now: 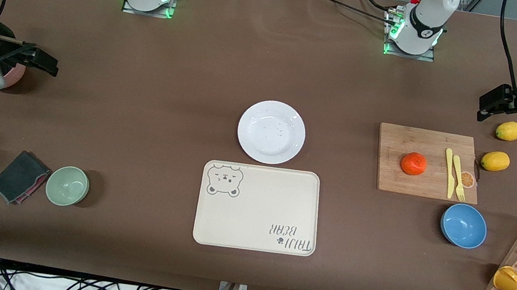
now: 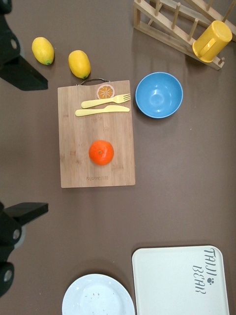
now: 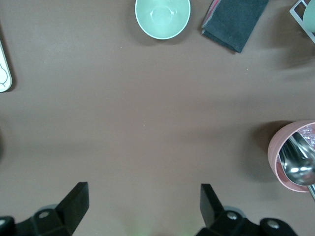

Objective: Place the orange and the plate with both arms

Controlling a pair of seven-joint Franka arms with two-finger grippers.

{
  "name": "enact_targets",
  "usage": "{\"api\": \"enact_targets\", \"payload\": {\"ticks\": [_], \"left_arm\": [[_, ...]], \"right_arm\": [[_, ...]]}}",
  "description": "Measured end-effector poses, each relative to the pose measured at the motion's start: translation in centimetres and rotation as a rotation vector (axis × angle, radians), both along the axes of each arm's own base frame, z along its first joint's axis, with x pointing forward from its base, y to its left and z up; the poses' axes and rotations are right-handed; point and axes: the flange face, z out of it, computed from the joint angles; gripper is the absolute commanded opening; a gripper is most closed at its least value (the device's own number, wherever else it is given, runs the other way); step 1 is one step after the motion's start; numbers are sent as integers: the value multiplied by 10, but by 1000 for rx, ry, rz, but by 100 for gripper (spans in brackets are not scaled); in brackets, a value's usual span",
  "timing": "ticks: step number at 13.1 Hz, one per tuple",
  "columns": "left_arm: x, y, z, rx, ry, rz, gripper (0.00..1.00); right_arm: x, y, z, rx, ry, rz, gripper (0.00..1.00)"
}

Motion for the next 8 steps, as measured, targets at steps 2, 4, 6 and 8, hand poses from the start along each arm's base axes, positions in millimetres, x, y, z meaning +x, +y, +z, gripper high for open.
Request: {"api": "enact_targets", "payload": {"ticks": [2,4,6,8], "left_arm": [[0,0,1,0,-3,0,100],[0,-1,2,0,-3,-1,100],[1,-1,0,0,-1,-1,100],[2,1,-2,0,3,2,100]], "right_arm": [[0,0,0,0,0,0,100],[0,0,0,0,0,0,100],[0,0,0,0,0,0,100],[0,0,0,0,0,0,100]]}}
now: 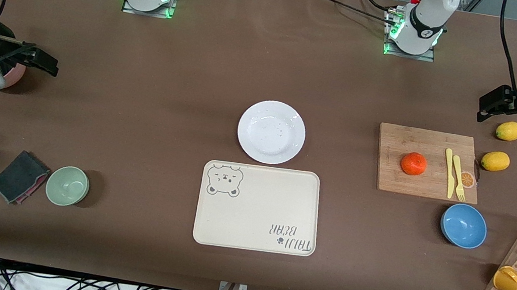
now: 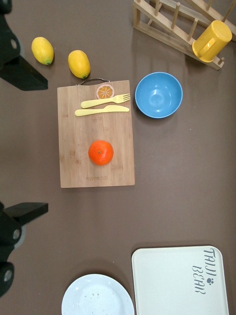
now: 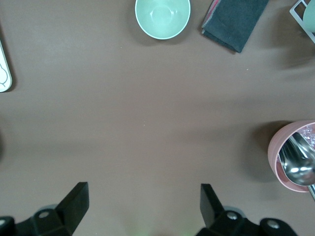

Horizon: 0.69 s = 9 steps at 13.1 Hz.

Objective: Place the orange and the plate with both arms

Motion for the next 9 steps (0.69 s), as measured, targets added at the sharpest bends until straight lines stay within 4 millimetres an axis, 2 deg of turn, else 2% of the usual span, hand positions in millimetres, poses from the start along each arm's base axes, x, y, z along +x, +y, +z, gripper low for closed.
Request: {"api": "enact_targets", "payload": {"ticks": [9], "left_arm": [[2,7,-2,0,4,13,100]], "right_arm": [[0,0,0,0,0,0,100]]}}
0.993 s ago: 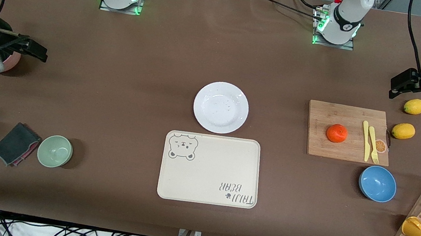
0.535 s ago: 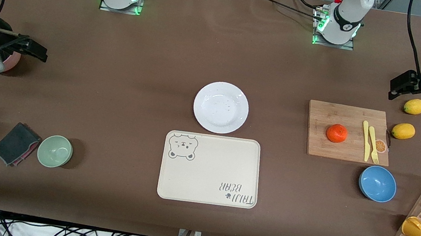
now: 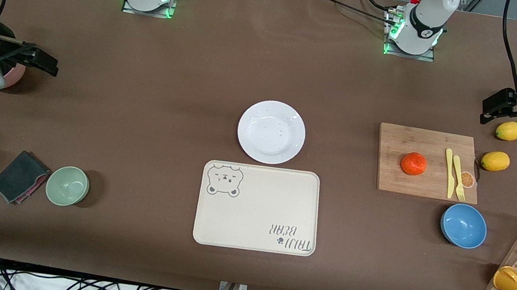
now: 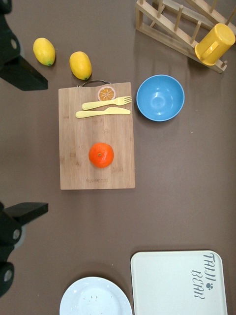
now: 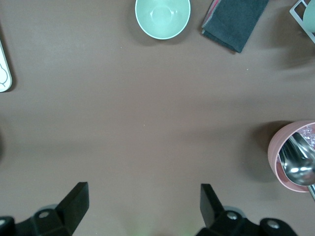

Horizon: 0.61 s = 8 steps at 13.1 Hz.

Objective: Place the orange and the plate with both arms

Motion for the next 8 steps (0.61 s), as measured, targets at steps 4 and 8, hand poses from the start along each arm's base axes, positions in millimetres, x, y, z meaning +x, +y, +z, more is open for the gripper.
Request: {"api": "enact_targets", "payload": {"ticks": [4,8], "left_arm": [[1,10,-2,0,3,19,100],[4,18,-6,0,11,32,100]], "right_arm": [[0,0,0,0,0,1,100],[0,0,0,0,0,2,100]]}}
